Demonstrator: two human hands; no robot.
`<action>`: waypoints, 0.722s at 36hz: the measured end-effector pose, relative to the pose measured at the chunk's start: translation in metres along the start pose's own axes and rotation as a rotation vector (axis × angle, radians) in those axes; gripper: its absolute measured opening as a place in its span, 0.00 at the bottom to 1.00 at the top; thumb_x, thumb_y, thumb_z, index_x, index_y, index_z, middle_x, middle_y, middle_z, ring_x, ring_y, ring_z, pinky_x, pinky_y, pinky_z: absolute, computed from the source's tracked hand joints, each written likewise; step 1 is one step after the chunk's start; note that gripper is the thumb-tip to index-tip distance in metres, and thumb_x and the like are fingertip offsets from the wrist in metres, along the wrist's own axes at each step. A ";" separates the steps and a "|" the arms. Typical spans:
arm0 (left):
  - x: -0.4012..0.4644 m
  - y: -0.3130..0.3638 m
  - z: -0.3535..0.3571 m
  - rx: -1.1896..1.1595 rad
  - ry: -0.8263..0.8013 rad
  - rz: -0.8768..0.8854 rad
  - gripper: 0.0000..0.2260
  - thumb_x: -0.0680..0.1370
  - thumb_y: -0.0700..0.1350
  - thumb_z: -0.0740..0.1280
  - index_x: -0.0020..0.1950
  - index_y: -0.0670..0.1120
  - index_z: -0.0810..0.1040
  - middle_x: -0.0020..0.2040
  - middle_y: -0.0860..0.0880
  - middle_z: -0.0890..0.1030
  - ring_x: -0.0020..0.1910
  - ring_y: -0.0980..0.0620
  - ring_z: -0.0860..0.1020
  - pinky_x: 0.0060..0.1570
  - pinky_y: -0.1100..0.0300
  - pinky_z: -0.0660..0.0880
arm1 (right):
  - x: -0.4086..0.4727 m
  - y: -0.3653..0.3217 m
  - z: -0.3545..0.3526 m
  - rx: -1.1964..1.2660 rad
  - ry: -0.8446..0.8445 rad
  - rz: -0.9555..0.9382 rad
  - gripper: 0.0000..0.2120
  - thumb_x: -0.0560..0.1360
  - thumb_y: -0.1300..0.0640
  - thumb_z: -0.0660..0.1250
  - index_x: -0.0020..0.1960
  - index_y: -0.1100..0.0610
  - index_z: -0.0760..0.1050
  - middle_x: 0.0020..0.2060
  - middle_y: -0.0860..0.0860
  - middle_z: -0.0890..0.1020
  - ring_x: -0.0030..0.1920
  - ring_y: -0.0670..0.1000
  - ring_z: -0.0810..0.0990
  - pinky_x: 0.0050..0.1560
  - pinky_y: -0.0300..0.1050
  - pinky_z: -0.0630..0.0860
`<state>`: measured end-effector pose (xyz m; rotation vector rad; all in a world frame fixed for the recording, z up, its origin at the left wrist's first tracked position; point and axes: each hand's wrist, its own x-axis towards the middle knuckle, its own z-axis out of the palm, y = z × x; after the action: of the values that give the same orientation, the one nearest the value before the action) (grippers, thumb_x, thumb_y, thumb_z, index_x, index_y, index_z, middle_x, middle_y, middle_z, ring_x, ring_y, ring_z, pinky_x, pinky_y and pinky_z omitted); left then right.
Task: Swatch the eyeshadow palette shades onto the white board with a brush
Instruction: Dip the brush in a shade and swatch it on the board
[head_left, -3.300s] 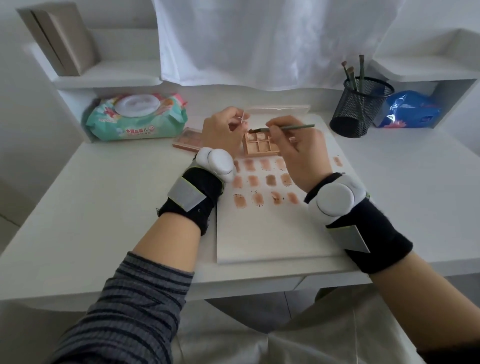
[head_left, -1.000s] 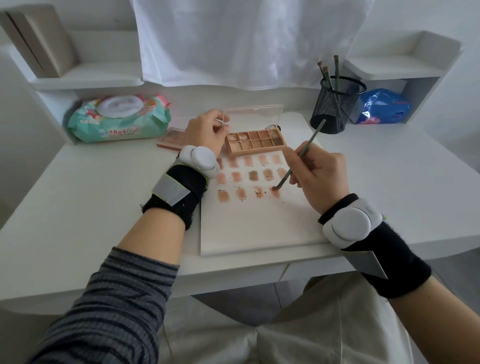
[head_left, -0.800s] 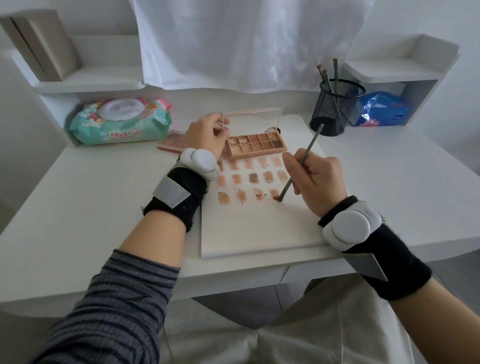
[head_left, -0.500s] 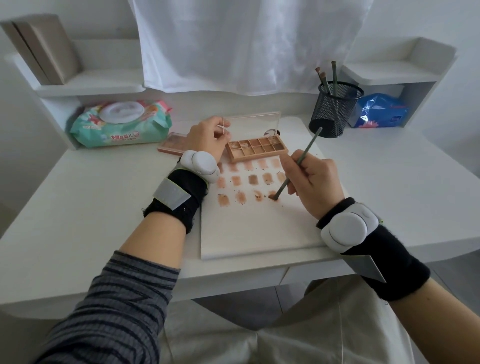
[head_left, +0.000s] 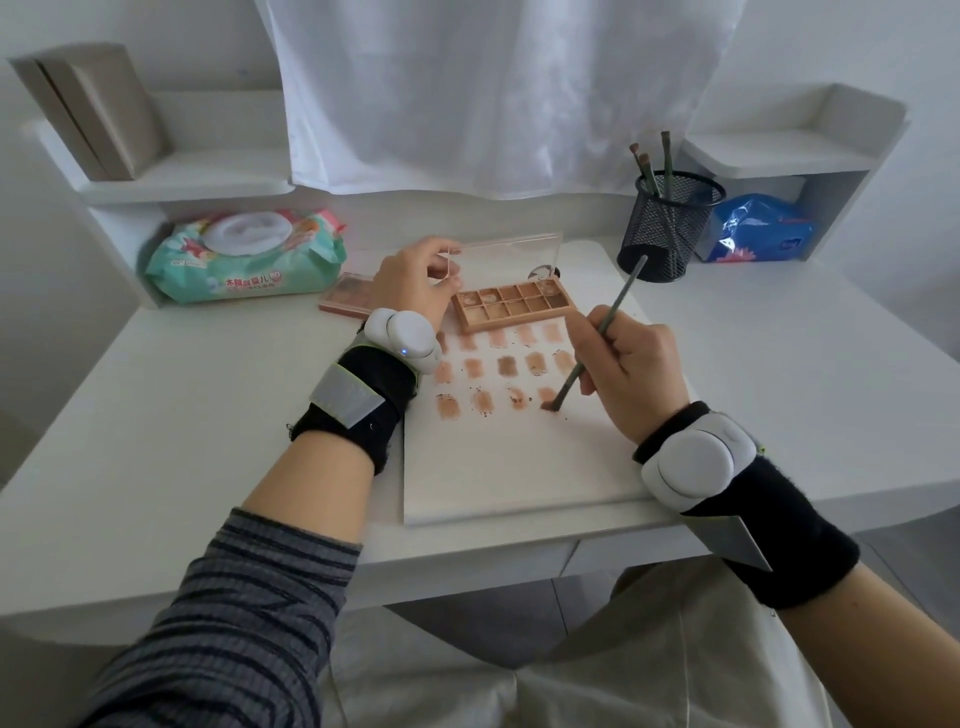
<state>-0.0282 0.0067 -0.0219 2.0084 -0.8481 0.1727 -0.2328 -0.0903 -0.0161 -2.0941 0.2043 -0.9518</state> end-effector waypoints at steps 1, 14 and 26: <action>0.000 -0.001 0.000 -0.004 -0.006 0.004 0.13 0.72 0.38 0.69 0.55 0.48 0.79 0.46 0.50 0.84 0.46 0.52 0.81 0.50 0.56 0.76 | 0.000 0.001 0.000 0.010 0.018 0.000 0.16 0.79 0.59 0.60 0.32 0.53 0.69 0.21 0.49 0.73 0.23 0.46 0.71 0.29 0.32 0.68; 0.002 0.000 -0.007 0.130 -0.223 0.111 0.13 0.75 0.37 0.64 0.54 0.50 0.82 0.55 0.53 0.82 0.56 0.52 0.78 0.58 0.54 0.73 | 0.026 -0.005 -0.019 0.250 0.289 0.140 0.09 0.80 0.54 0.59 0.42 0.52 0.74 0.31 0.48 0.80 0.30 0.47 0.78 0.28 0.36 0.71; 0.002 0.018 -0.015 0.395 -0.414 0.086 0.14 0.75 0.43 0.61 0.54 0.57 0.81 0.60 0.55 0.79 0.63 0.51 0.73 0.70 0.48 0.57 | 0.069 0.043 -0.009 -0.471 -0.365 0.008 0.14 0.80 0.56 0.57 0.64 0.54 0.73 0.59 0.53 0.79 0.58 0.56 0.77 0.54 0.43 0.69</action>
<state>-0.0345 0.0115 0.0003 2.4245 -1.2383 -0.0352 -0.1838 -0.1544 -0.0055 -2.6526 0.2653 -0.5304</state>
